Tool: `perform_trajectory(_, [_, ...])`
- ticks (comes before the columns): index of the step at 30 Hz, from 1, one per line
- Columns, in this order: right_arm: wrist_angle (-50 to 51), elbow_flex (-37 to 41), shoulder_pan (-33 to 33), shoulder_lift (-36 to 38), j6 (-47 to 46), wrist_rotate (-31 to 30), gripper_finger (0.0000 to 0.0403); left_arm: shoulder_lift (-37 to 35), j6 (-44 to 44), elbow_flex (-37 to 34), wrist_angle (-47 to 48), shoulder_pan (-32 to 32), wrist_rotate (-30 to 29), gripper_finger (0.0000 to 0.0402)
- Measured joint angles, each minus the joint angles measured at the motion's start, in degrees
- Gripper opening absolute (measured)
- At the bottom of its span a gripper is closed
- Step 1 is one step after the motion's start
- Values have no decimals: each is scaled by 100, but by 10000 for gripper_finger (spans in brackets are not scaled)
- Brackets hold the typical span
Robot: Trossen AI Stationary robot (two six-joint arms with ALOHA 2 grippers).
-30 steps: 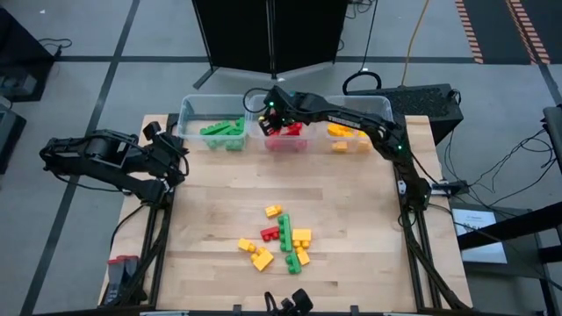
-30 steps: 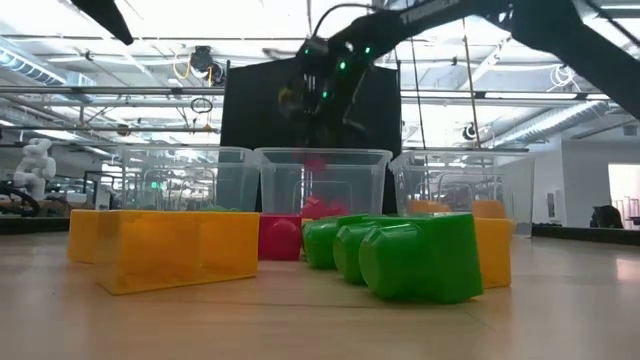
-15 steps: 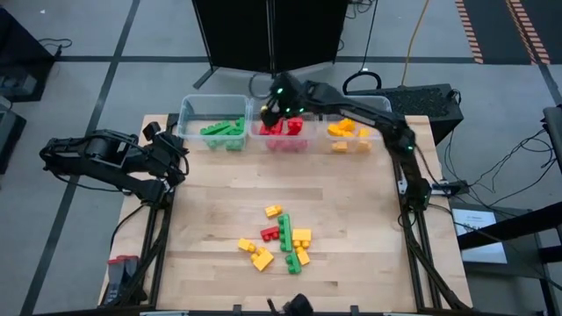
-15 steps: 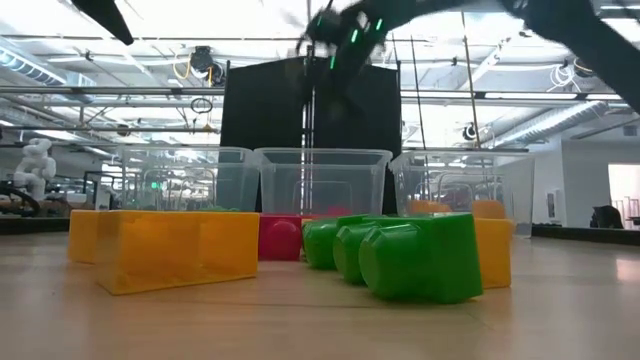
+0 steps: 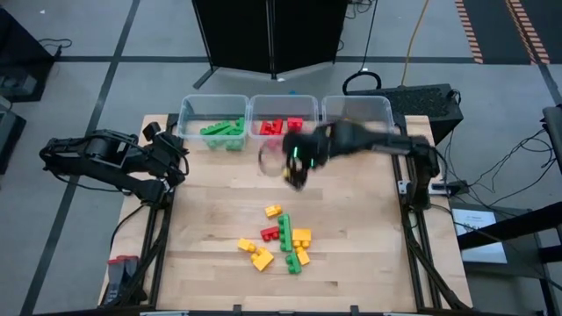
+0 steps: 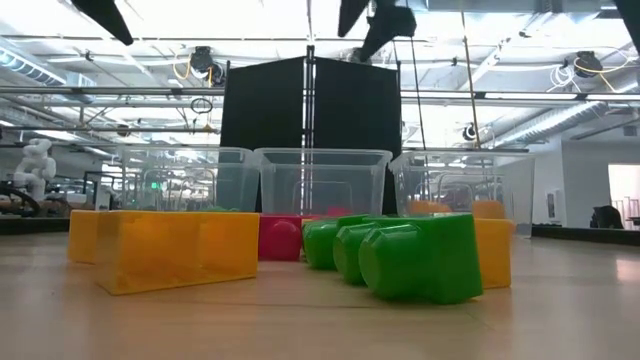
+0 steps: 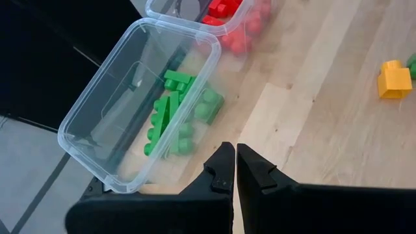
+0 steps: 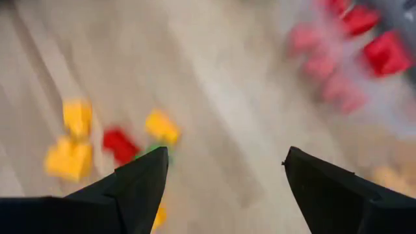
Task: Sort blocks
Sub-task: Put the yellow game piece with 2 studs into the right transparent bin
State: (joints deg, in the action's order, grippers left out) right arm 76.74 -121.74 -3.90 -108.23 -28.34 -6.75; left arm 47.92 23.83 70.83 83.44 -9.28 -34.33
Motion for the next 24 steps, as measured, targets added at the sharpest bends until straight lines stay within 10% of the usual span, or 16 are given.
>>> perform_trajectory(10, [-733,1808,1430,-43,-559,-23,300,0,-71,0,0,0,4,0])
perform_trajectory(24, [-2381,3063,1671,-89,147,687,312,1,-211,0,1,0,212,0])
